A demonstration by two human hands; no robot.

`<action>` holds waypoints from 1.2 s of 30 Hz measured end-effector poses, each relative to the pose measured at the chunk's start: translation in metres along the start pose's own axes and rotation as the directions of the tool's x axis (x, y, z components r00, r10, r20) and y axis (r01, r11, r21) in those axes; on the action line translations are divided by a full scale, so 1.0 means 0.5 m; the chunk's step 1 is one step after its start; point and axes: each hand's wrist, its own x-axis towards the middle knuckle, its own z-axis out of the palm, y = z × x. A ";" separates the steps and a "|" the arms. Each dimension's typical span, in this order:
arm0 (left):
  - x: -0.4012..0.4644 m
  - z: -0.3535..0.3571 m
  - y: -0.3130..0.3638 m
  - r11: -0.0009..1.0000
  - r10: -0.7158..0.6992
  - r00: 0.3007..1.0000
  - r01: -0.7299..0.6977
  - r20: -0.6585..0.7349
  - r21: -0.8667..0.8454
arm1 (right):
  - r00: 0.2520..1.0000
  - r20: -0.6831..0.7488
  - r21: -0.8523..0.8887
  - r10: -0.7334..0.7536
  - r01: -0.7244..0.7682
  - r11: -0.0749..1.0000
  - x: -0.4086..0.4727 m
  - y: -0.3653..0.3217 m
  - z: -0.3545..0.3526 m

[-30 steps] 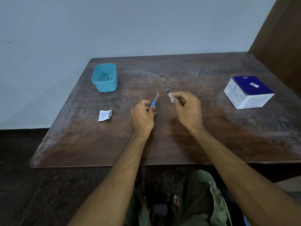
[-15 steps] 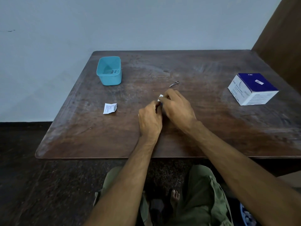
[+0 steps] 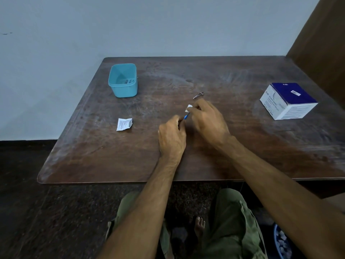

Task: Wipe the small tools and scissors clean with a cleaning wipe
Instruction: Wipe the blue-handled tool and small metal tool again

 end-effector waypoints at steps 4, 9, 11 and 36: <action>0.000 0.003 -0.002 1.000 0.002 1.000 -0.002 -0.006 -0.015 | 0.998 -0.054 0.050 0.022 -0.020 0.999 0.018 0.019 -0.009; 0.002 0.001 -0.002 1.000 0.021 1.000 -0.021 -0.014 -0.016 | 0.994 -0.040 0.018 -0.105 0.106 0.994 0.000 0.000 0.007; 0.003 0.004 -0.003 1.000 0.023 1.000 -0.023 0.000 -0.017 | 0.996 -0.081 0.076 -0.043 0.050 0.996 0.005 0.014 0.008; 0.008 -0.016 0.009 0.875 -0.118 0.978 0.183 0.169 -0.448 | 0.949 -0.142 0.535 0.282 -0.166 0.828 0.006 -0.024 0.003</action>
